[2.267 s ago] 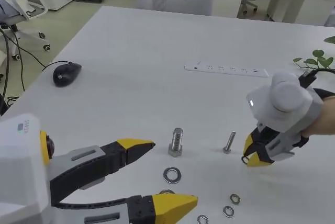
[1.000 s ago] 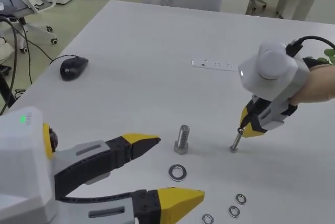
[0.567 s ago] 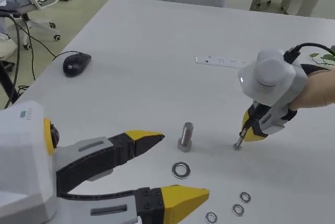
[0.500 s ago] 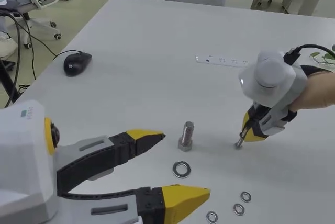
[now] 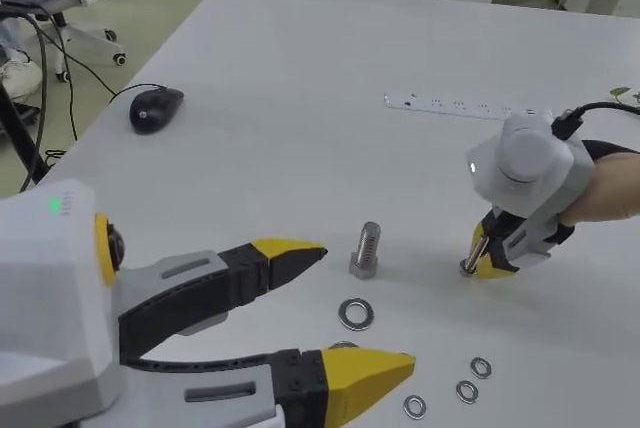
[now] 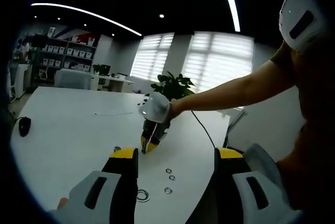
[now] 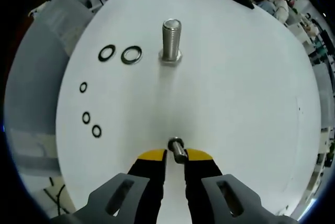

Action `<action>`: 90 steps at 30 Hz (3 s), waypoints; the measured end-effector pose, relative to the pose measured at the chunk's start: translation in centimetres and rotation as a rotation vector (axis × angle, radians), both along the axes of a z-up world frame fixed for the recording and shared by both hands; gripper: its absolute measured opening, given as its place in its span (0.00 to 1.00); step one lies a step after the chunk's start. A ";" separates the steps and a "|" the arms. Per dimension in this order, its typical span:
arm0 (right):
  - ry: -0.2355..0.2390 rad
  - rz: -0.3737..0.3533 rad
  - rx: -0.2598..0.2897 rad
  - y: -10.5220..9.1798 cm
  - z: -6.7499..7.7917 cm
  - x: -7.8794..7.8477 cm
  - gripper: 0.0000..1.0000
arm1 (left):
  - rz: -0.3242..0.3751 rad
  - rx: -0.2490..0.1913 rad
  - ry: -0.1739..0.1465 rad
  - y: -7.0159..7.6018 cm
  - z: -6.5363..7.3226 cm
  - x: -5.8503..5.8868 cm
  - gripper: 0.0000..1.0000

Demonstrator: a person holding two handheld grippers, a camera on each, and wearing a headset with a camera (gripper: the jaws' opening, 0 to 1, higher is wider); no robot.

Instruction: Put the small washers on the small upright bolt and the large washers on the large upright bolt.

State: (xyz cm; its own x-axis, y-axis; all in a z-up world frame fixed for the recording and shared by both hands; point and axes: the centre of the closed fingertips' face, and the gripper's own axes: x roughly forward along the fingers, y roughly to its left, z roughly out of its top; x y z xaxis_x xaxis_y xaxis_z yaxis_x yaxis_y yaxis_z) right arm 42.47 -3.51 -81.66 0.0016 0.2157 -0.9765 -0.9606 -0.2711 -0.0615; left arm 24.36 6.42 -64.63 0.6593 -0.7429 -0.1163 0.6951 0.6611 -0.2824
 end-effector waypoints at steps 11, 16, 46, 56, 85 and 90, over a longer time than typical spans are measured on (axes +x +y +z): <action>-0.010 -0.045 0.013 -1.3 1.6 -0.6 0.16 | -0.001 0.010 -0.013 -0.1 0.4 -0.4 0.58; 0.033 -0.034 0.014 -1.9 1.8 -3.6 0.16 | -0.005 0.015 -0.024 -0.4 0.6 -0.9 0.58; 0.075 0.111 0.010 -1.4 -0.8 -10.9 0.18 | 0.011 0.063 -0.072 -1.6 2.3 -3.5 0.58; 0.059 0.107 0.024 -1.4 -0.8 -10.9 0.18 | 0.023 0.060 -0.077 -1.8 2.4 -3.4 0.58; 0.020 0.039 0.019 -2.3 2.6 -7.1 0.12 | 0.003 0.054 -0.066 -2.3 1.9 -3.1 0.58; -0.029 0.017 0.023 -2.6 4.8 -4.3 0.12 | 0.005 0.043 -0.067 -2.3 1.9 -2.7 0.58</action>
State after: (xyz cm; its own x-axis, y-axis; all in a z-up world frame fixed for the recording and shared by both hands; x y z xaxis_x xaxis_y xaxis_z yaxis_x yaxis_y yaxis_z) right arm 38.19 -6.08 -76.90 0.0255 0.2379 -0.9709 -0.9535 -0.2859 -0.0951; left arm 21.64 4.11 -62.74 0.6702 -0.7350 -0.1036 0.7082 0.6750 -0.2070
